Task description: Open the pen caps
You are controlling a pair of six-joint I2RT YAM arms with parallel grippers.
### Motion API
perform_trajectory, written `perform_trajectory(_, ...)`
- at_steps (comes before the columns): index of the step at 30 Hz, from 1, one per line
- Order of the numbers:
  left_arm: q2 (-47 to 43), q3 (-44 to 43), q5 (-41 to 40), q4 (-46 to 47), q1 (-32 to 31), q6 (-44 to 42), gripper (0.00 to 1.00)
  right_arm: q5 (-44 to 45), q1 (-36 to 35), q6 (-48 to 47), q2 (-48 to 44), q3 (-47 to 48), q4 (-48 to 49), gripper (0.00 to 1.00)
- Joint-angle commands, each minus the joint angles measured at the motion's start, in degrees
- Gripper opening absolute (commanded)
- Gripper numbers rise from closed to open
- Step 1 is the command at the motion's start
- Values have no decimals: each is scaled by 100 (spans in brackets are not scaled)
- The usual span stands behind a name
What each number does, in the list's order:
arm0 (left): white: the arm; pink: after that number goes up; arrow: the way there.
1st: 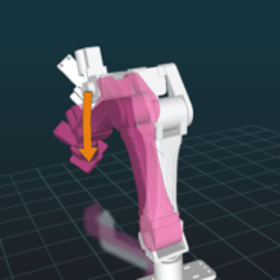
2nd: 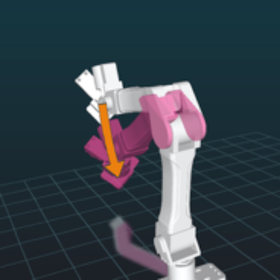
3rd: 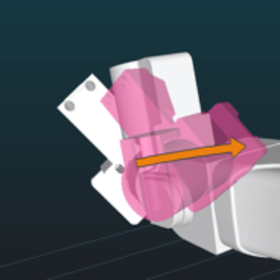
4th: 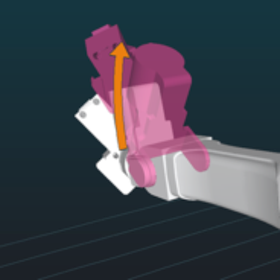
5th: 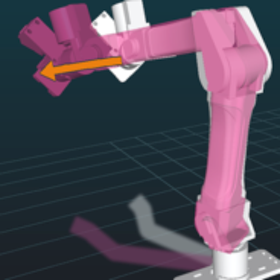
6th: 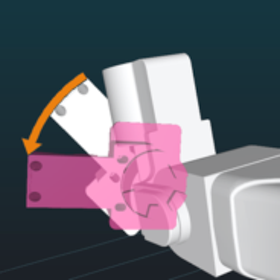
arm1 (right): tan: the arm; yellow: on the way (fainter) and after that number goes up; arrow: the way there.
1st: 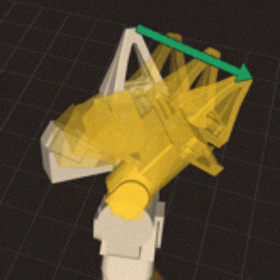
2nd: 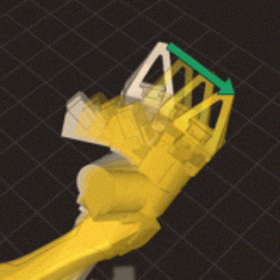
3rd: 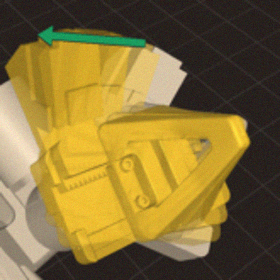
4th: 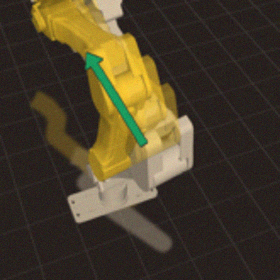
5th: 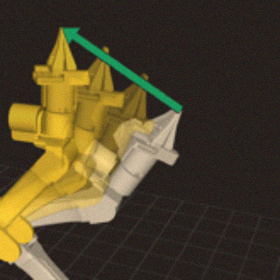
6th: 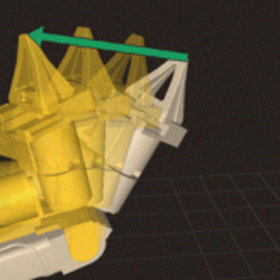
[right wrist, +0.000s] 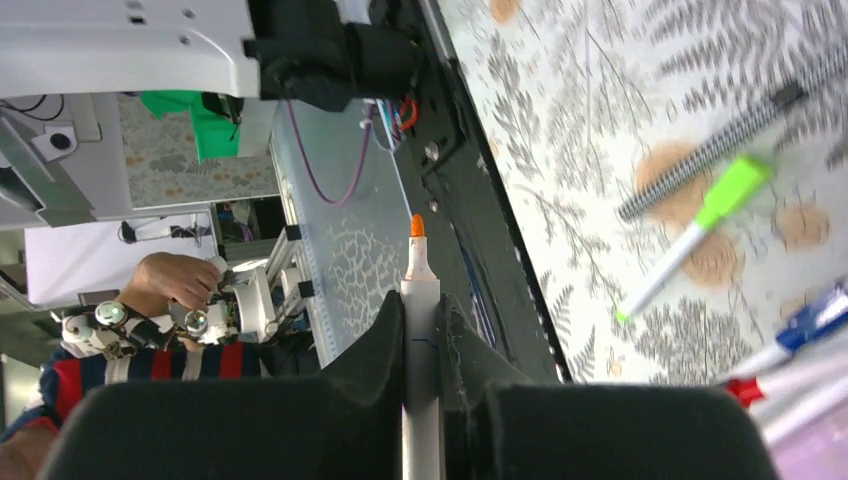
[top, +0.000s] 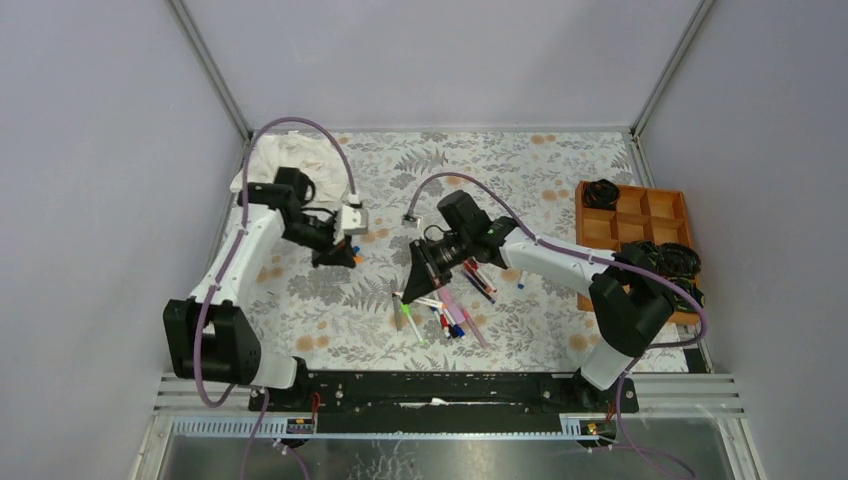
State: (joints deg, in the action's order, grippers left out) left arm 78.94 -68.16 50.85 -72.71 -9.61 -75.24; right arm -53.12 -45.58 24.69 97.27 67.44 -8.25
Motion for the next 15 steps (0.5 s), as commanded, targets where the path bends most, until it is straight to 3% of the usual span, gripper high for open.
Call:
perform_trajectory(1,356,-426,-525,-25,874,-565,0,94,138,-131,-330,-374,-802,0)
perform_trajectory(5,327,-146,-569,270,940,-514,0,320,245,-179,-371,-357,-963,0)
perform_trajectory(7,232,168,-571,876,937,-165,0,809,366,-215,-439,-249,-1160,0)
perform_trajectory(13,408,1067,-1282,3760,939,2435,0,3910,1228,412,-796,-209,-1720,0)
perform_trajectory(15,669,1154,-1399,3957,934,2717,0,4671,1609,702,-1004,-418,-1758,0)
